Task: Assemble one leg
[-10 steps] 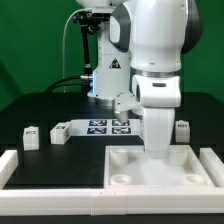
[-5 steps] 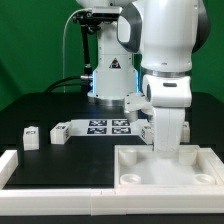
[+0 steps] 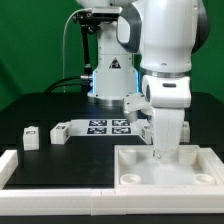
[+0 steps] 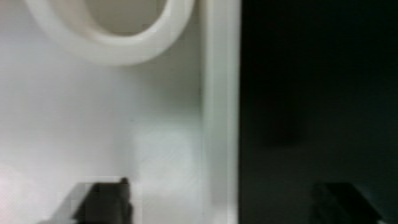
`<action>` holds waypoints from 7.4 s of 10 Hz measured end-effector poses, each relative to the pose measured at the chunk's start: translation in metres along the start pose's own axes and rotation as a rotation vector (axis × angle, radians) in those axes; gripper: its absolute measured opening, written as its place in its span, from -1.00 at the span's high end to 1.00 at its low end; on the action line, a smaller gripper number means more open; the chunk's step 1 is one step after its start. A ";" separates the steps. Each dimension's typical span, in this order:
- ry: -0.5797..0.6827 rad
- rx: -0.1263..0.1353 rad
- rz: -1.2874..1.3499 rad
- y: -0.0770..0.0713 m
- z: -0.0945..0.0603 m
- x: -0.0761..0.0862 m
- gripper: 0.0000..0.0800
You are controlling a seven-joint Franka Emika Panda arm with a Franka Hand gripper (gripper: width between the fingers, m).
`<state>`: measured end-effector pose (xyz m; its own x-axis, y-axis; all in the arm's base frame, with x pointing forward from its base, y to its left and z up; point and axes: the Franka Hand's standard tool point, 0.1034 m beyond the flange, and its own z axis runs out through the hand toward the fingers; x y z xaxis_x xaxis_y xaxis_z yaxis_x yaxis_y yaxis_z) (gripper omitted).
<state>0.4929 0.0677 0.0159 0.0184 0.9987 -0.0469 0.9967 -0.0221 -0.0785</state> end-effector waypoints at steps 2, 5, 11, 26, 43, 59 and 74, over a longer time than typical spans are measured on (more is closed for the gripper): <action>0.000 0.000 0.000 0.000 0.000 0.000 -0.60; 0.000 0.001 0.000 0.000 0.001 0.000 -0.62; -0.010 -0.031 0.109 -0.022 -0.033 0.009 -0.62; 0.053 0.051 1.627 -0.056 -0.041 0.038 -0.62; -0.493 0.769 1.679 -0.104 -0.003 0.063 -0.62; -0.490 0.760 1.617 -0.123 0.012 0.082 0.28; -0.060 0.326 1.788 -0.078 -0.055 0.071 0.27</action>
Offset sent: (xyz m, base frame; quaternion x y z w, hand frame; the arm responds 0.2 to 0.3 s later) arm 0.0000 0.0000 0.0000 0.0000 0.0000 0.0000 1.0000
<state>0.4206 0.1426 0.0739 0.9189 -0.2372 -0.3152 -0.2713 -0.9600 -0.0686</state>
